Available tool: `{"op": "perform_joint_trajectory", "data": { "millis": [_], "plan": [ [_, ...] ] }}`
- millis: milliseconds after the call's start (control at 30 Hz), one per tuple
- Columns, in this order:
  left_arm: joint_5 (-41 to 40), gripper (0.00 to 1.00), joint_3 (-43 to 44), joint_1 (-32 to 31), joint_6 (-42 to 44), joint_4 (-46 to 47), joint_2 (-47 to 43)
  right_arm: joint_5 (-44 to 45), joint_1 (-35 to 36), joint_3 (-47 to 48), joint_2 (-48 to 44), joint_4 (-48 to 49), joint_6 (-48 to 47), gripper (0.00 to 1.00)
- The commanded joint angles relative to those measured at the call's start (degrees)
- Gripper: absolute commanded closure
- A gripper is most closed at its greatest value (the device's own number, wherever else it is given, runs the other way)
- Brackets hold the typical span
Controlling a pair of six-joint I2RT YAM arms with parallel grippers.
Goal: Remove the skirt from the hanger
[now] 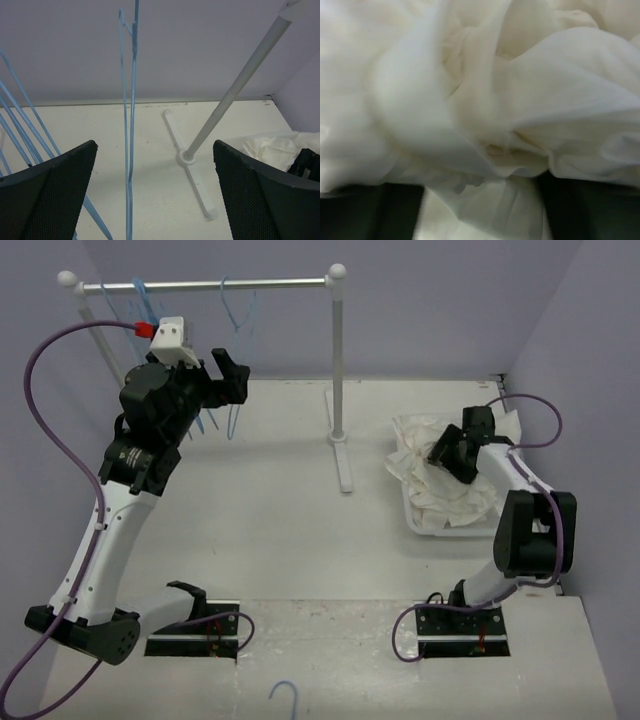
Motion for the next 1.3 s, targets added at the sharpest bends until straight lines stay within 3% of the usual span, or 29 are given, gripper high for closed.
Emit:
{"op": "perform_joint_trajectory", "data": {
  "millis": [0, 200, 533, 700, 1033, 1267],
  "plan": [
    [-1.07, 0.0, 3.16, -0.24, -0.41, -1.03, 0.56, 0.33, 0.94, 2.4, -9.69, -2.88, -3.06, 0.01],
    [-2.21, 0.0, 4.56, -0.15, 0.03, -0.94, 0.64, -1.52, 4.72, 3.37, -22.97, 1.59, -9.74, 0.01],
    [-14.43, 0.0, 6.6, -0.15, -1.29, -5.42, -0.06, -20.39, 7.0, -6.64, -38.36, 20.85, -14.41, 0.01],
    [-8.98, 0.0, 3.08, -0.15, -1.64, -4.38, -0.67, -14.46, 8.32, -5.6, -38.89, 16.75, -12.31, 0.01],
    [-7.22, 0.0, -9.84, -0.15, -3.22, -1.82, -7.88, -2.5, 8.32, -6.73, -42.05, 10.13, -7.47, 0.01],
    [-7.04, 0.0, -13.18, -0.15, -3.31, -1.82, -9.73, -0.64, 8.41, -7.44, -42.49, 9.08, -6.06, 0.01]
  ]
}}
